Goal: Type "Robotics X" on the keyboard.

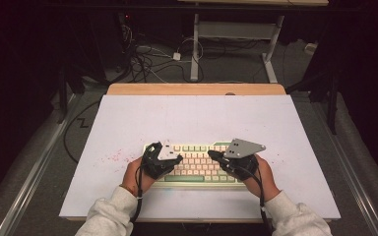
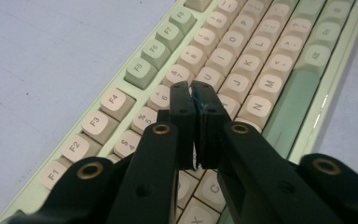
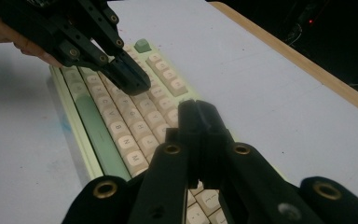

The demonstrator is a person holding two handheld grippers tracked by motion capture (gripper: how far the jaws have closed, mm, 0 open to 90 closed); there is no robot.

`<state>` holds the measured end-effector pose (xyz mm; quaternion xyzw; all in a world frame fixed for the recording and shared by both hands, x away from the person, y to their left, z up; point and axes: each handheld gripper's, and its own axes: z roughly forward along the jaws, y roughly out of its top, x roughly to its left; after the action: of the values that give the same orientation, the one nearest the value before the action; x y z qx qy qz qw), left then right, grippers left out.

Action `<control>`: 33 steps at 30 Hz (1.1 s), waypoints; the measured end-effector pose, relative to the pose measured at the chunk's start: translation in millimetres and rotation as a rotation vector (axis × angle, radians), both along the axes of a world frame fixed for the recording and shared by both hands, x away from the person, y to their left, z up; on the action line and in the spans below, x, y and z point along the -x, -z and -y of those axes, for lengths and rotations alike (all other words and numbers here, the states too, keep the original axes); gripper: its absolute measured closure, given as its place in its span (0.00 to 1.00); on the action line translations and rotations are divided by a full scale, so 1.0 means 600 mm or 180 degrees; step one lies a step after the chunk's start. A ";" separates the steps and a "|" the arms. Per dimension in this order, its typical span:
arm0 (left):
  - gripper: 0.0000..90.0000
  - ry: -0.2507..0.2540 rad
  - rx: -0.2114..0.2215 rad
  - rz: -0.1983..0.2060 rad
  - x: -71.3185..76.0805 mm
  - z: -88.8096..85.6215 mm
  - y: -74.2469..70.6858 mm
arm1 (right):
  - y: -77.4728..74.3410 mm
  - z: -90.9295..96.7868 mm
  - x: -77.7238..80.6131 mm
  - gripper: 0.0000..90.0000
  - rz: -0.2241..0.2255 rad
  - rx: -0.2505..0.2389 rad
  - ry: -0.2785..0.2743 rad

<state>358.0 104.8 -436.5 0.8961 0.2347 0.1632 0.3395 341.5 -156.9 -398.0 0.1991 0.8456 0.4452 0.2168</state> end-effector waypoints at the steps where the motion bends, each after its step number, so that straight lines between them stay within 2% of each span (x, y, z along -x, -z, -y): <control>1: 0.95 -0.0002 -0.0012 -0.0008 -0.001 0.002 0.001 | -0.001 0.002 0.001 1.00 0.0003 -0.0005 0.0003; 4: 0.95 -0.0002 -0.0086 -0.0024 -0.004 0.006 0.005 | -0.001 0.005 0.003 1.00 0.0009 0.0007 -0.0005; 10: 0.95 -0.0026 -0.0066 -0.0041 -0.013 0.009 0.010 | 0.002 0.003 0.003 1.00 -0.0001 0.0033 -0.0019; 22: 0.95 -0.0033 -0.0118 -0.0072 -0.022 0.014 0.016 | 0.006 -0.001 0.002 1.00 -0.0023 0.0055 -0.0045; 26: 0.95 -0.0037 -0.0152 -0.0125 -0.024 0.015 0.021 | 0.006 -0.001 0.002 1.00 -0.0019 0.0062 -0.0049; 27: 0.95 -0.0048 -0.0120 -0.0128 -0.024 0.015 0.021 | 0.006 -0.001 0.002 1.00 -0.0016 0.0062 -0.0048; 30: 0.95 -0.0048 -0.0161 -0.0093 -0.023 0.016 0.020 | 0.006 -0.001 0.002 1.00 -0.0008 0.0072 -0.0054; 33: 0.94 -0.0018 -0.0069 0.0008 -0.017 0.011 0.012 | 0.005 -0.001 0.003 1.00 -0.0017 0.0063 -0.0046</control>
<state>368.1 98.5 -443.6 0.8989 0.2350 0.1678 0.3296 339.7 -156.2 -401.0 0.1920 0.8520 0.4379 0.2134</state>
